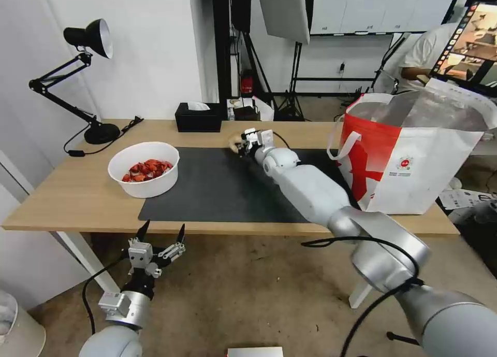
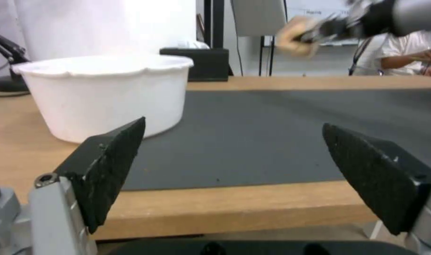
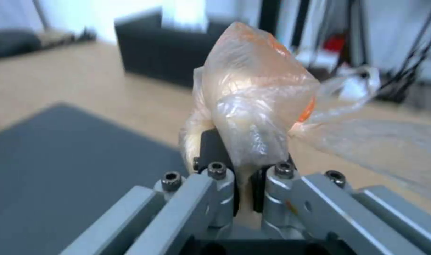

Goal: Pick up the trash from the table and place it into the takeout bag.

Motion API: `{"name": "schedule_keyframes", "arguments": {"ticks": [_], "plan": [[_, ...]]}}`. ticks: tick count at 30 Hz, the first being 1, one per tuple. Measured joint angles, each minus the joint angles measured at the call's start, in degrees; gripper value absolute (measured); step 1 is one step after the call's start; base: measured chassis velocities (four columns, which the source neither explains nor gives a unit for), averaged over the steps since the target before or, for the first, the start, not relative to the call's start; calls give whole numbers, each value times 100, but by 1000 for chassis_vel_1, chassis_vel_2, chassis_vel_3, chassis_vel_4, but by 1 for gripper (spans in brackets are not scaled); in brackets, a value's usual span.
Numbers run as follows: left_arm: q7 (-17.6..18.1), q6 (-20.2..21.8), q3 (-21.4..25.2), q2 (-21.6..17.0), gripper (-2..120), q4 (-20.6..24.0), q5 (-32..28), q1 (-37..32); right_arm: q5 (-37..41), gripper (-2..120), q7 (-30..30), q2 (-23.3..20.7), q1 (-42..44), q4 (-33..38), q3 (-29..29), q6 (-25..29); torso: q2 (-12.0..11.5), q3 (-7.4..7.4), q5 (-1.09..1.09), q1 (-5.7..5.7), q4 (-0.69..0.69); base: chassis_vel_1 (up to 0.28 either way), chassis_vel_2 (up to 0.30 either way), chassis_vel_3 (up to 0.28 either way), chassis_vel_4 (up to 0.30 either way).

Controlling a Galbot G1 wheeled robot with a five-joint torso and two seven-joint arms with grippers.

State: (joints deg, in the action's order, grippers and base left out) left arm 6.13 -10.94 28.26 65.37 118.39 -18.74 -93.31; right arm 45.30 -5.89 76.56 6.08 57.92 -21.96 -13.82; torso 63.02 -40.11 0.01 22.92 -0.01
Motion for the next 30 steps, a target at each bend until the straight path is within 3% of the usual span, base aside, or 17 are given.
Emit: {"name": "schedule_keyframes", "arguments": {"ticks": [1,2,3,4,6,7,8,10,12,13,14,15,23,30], "plan": [[0,0,0,0,100,0,0,0,0,3,0,0,0,0,0,0,0,0,0,0,0,0,0,0,0],[4,1,2,0,100,18,0,-11,8,3,-188,-184,83,395,-4,-16,0,0,0,0,1,0,0,0,0],[24,2,2,6,100,76,4,-27,25,3,-570,-582,275,1232,8,-38,0,0,1,0,0,0,0,0,0],[24,2,2,6,100,76,4,-27,25,3,-570,-582,275,1232,8,-38,0,0,1,0,0,0,0,0,0],[71,4,-9,10,100,117,8,-29,18,2,-837,-885,453,1893,63,-44,0,0,0,0,0,0,0,0,0],[108,16,-24,16,100,172,3,-6,5,2,-1149,-1294,759,2730,168,-57,0,1,-1,0,2,0,0,0,0],[108,16,-24,16,100,172,3,-6,5,2,-1149,-1294,759,2730,168,-57,0,1,-1,0,2,0,0,0,0],[179,36,39,46,100,298,-20,27,-4,2,-1600,-2050,1304,3965,350,-119,0,1,0,-1,-7,0,0,0,0],[183,32,152,103,100,424,-10,-66,-2,2,-1712,-2282,1498,4373,402,-145,1,2,-2,-1,-9,0,0,0,0],[188,28,268,172,100,551,15,-211,-1,2,-1741,-2419,1625,4650,437,-150,0,1,3,-1,-6,0,0,0,0],[199,23,364,245,100,695,41,-360,5,2,-1755,-2622,1826,5026,548,-148,0,1,4,0,6,0,0,0,0],[211,23,391,274,100,792,59,-410,11,2,-1808,-2816,2069,5407,708,-147,0,1,2,-1,7,0,0,0,0],[226,94,346,303,100,947,89,-459,-37,2,-1962,-3541,3380,6785,1768,-291,1,1,2,-1,-2,0,0,0,0],[227,94,370,301,100,1006,81,-547,-34,2,-1962,-3533,3896,6960,2312,-286,1,0,0,-2,0,0,0,0,0]]}}
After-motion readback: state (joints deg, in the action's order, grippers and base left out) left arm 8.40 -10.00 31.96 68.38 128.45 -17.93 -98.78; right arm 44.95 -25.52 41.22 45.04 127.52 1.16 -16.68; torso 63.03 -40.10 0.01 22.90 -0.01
